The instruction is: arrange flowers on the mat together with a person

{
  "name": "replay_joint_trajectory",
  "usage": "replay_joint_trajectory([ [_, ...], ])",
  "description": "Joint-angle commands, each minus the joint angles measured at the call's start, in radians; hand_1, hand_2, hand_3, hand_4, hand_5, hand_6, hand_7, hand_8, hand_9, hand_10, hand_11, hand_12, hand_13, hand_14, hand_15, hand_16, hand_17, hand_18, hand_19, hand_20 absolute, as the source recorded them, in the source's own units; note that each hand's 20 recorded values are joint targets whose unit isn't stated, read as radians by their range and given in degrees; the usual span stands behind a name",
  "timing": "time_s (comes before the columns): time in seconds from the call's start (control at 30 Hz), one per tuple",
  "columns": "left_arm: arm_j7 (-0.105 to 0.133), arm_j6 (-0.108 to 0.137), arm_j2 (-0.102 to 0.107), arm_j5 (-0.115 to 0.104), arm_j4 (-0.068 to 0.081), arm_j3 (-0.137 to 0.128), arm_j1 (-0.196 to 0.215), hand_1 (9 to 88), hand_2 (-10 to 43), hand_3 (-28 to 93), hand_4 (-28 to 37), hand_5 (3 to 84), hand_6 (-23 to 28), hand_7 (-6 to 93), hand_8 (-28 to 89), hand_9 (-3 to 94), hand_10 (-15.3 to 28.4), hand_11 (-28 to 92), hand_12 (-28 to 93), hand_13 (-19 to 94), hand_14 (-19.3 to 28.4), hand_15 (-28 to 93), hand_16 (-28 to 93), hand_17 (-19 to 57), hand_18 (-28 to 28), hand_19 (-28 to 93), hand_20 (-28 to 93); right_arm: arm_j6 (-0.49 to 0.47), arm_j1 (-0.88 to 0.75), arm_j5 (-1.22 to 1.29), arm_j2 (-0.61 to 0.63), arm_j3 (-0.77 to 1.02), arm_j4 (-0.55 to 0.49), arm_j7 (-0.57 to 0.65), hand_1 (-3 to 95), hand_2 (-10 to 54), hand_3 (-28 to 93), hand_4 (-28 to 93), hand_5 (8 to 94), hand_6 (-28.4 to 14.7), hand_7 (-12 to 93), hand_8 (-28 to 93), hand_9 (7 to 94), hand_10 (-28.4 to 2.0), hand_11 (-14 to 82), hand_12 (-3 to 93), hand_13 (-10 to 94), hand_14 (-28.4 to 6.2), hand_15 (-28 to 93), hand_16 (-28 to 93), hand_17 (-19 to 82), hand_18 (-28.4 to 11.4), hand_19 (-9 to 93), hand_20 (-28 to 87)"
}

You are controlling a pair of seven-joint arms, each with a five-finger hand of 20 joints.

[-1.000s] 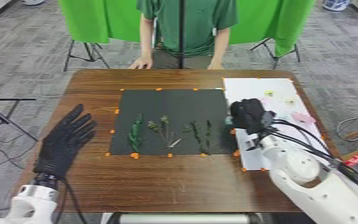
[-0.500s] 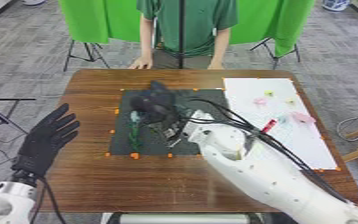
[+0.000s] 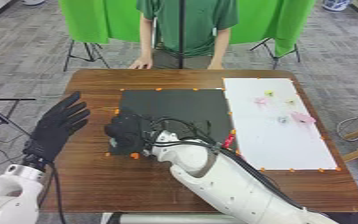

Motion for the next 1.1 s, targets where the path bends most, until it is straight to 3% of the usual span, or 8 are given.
replay_joint_trajectory([
  [0.03, -0.031, -0.024, 0.013, 0.000, 0.018, 0.030, -0.044, 25.8, 1.2, 72, -25.8, 28.7, 1.5, 14.1, -9, 25.3, 11.0, 13, 15, 20, 13.8, 17, 4, -12.1, 21.6, 43, 9, 0.081, -0.004, -0.083, -0.034, -0.011, 0.028, 0.113, 52.4, -9.5, 77, -28, 76.9, 3.6, 35, -5, 92.3, -5.0, 9.0, 32.2, 78, -6.0, 73, 26, 43, -18.8, 93, 53],
  [0.2, -0.025, -0.025, 0.013, 0.001, 0.017, 0.027, -0.041, 25.8, 1.2, 72, -25.8, 28.7, 1.5, 14.1, -9, 25.4, 11.0, 13, 15, 20, 13.8, 17, 4, -12.1, 21.5, 43, 9, -0.014, 0.010, -0.071, -0.010, -0.041, -0.025, 0.191, 50.4, -9.5, 76, -28, 74.8, 3.6, 34, -5, 90.3, -5.0, 7.8, 31.4, 76, -6.1, 73, 26, 42, -18.7, 93, 52],
  [0.4, -0.031, -0.034, 0.008, 0.002, 0.026, 0.036, -0.054, 25.8, 1.2, 72, -25.7, 28.7, 1.5, 14.0, -9, 25.4, 11.0, 13, 15, 20, 13.8, 17, 4, -12.1, 21.6, 43, 9, -0.110, -0.004, -0.097, -0.003, -0.041, -0.066, 0.224, 41.0, -9.5, 77, -28, 63.7, 2.0, 30, -6, 75.3, -7.2, 18.5, 17.9, 71, -7.3, 75, 25, 37, -18.6, 93, 49],
  [0.53, -0.038, -0.036, 0.006, 0.003, 0.028, 0.037, -0.059, 25.9, 1.2, 72, -25.7, 28.7, 1.5, 14.0, -9, 25.3, 11.0, 13, 15, 20, 13.9, 17, 4, -12.1, 21.5, 43, 9, -0.150, -0.004, -0.103, -0.007, -0.036, -0.078, 0.254, 37.4, -9.5, 81, -28, 59.6, 1.8, 28, -16, 69.0, -7.5, 20.0, 17.5, 68, -7.7, 76, 24, 35, -18.5, 92, 48],
  [1.0, -0.026, -0.029, -0.004, 0.004, 0.022, 0.030, -0.039, 26.0, 1.3, 72, -25.7, 28.7, 1.5, 14.0, -9, 25.3, 11.0, 13, 15, 20, 13.9, 17, 4, -12.1, 21.6, 43, 9, -0.217, 0.018, -0.099, 0.008, -0.055, -0.109, 0.315, 36.8, -9.5, 81, -28, 59.8, 1.3, 28, -17, 65.5, -9.1, 18.8, 17.0, 66, -8.0, 75, 22, 34, -18.4, 91, 48],
  [1.1, -0.017, -0.023, -0.016, 0.005, 0.012, 0.020, -0.021, 25.9, 1.3, 72, -25.6, 28.6, 1.5, 14.1, -9, 25.3, 10.9, 13, 15, 20, 13.9, 17, 4, -12.1, 21.6, 43, 9, -0.281, 0.018, -0.086, 0.016, -0.046, -0.155, 0.323, 36.3, -9.5, 82, -28, 59.6, 1.2, 28, -17, 65.1, -9.2, 18.6, 17.0, 66, -8.1, 75, 22, 34, -18.5, 91, 49],
])
